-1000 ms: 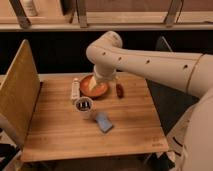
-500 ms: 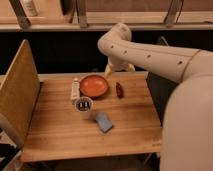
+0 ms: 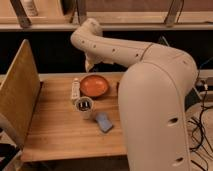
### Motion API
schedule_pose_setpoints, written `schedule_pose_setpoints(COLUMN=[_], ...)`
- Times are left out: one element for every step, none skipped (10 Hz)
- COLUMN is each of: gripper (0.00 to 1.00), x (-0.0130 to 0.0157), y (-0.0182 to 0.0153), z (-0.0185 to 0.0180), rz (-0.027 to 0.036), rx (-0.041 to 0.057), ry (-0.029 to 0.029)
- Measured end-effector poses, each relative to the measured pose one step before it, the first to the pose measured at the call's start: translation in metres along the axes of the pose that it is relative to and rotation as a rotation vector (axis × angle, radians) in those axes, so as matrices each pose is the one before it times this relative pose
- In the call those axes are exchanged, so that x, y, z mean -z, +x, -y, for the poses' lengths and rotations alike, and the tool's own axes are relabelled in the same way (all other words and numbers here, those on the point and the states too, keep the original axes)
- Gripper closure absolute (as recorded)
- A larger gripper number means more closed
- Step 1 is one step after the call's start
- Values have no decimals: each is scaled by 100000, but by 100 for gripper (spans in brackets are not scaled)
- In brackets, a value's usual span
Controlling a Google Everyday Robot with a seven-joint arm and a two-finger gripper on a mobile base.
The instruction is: Move the arm in a circular motion
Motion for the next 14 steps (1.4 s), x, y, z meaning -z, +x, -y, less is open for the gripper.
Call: schedule_pose_setpoints(gripper=[20, 20, 20, 20, 20, 20, 20, 20, 20, 20, 20, 20, 20, 20], x=[741, 693, 834, 814, 389, 134, 10, -138, -190, -280, -319, -321, -325, -411], y=[980, 1033, 1913, 2666, 2664, 2059, 1922, 1904, 517, -400, -1448, -2149, -2170, -2975], z=[-2342, -1509, -999, 216, 960, 1422, 2418, 3637, 2481, 3036, 2142, 1206, 0, -1471], rz=[-840, -55, -411, -588, -1291, -1220, -1401, -1637, -691, -42, 588, 1017, 849, 774], rx=[5168, 3710, 3436, 1514, -269, -2639, -4882, -7295, -4844, -6104, -4331, -2959, -1369, -238], ry=[-3863, -3286, -3081, -1737, -319, 577, 1687, 2836, 2252, 3159, 3189, 3012, 1931, 1058])
